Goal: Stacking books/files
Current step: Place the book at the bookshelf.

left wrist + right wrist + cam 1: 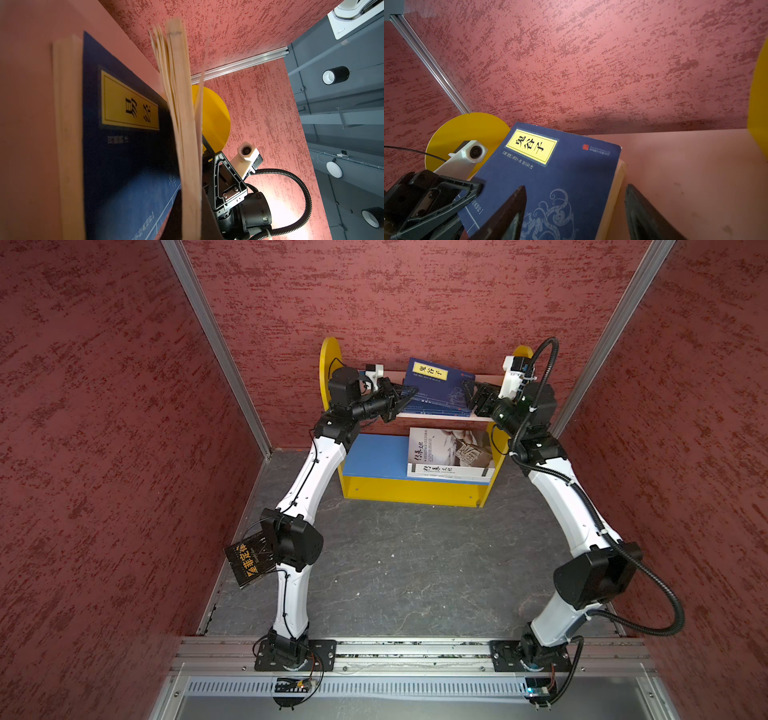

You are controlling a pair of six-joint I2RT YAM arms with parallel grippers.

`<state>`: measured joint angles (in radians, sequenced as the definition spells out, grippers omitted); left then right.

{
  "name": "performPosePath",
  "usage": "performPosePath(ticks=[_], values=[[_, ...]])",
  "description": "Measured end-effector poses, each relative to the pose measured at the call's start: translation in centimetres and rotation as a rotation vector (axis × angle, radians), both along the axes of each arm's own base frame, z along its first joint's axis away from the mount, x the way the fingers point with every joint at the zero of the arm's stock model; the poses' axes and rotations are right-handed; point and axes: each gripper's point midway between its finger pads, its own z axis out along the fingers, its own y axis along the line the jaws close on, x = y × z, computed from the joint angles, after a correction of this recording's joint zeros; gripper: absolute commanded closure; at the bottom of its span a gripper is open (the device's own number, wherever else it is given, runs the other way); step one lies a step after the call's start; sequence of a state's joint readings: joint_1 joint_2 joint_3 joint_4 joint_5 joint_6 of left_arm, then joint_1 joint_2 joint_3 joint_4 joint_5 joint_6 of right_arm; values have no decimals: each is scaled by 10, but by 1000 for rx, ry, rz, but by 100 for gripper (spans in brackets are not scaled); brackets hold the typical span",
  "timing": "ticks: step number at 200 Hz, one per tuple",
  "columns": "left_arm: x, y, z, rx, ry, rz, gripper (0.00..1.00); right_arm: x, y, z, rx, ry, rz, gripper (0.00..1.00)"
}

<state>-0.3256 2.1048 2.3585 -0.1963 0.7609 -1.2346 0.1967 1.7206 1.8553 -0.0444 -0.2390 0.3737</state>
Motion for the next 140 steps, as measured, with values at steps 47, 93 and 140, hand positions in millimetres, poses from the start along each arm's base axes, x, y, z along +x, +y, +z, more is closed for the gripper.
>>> performPosePath(ticks=[47, 93, 140], values=[[0, 0, -1, 3, 8, 0, 100, -2, 10, -1, -17, -3, 5, 27], [0, 1, -2, 8, 8, 5, 100, -3, 16, -1, -36, -11, -5, 25], [1, 1, -3, 17, 7, 12, 100, -2, 15, -3, -48, -8, -26, 25]])
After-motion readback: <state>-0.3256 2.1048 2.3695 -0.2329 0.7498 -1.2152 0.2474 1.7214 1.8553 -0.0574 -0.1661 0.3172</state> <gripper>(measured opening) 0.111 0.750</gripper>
